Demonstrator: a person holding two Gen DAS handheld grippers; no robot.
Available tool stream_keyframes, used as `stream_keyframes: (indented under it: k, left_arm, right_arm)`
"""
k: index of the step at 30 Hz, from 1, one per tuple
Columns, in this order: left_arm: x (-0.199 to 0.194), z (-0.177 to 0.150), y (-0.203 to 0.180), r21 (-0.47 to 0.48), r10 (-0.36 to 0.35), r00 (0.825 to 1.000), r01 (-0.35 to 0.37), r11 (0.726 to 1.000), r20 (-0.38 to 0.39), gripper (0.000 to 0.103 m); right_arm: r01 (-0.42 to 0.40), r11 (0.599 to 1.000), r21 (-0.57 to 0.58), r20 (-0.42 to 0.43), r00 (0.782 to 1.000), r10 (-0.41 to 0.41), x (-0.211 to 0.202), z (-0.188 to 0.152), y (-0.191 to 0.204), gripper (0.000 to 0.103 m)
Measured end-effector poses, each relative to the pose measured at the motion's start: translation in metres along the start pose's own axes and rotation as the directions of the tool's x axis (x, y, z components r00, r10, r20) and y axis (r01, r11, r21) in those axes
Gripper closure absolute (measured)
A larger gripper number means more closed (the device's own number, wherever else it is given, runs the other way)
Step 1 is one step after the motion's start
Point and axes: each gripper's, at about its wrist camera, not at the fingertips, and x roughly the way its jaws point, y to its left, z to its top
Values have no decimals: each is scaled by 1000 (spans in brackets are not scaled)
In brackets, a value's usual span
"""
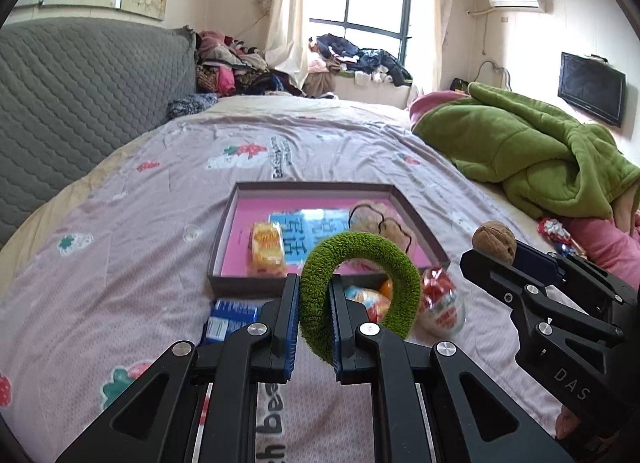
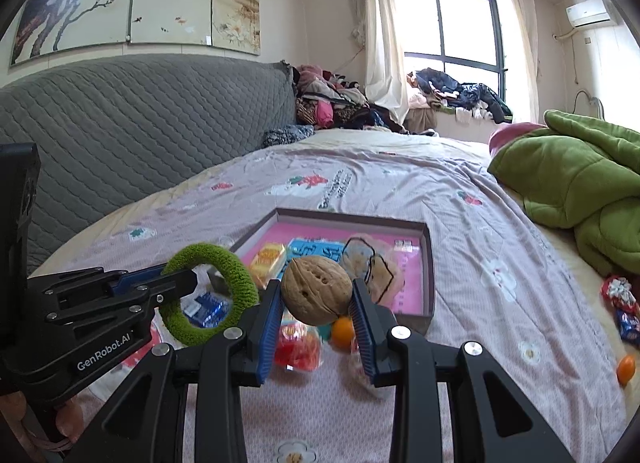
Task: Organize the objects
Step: 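Lift the green ring and walnut and carry both over the tray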
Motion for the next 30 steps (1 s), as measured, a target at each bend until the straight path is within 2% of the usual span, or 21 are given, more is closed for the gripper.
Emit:
stream_keyframes:
  k: [16, 30]
  left_arm:
    - [22, 42, -14, 35, 7, 999, -8, 999, 42, 90]
    - [48, 68, -17, 52, 28, 999, -30, 998, 46, 90]
  right_arm:
    - [2, 999, 38, 45, 999, -4, 7, 32, -32, 69]
    - [29, 1000, 10, 52, 998, -29, 26, 55, -56, 69]
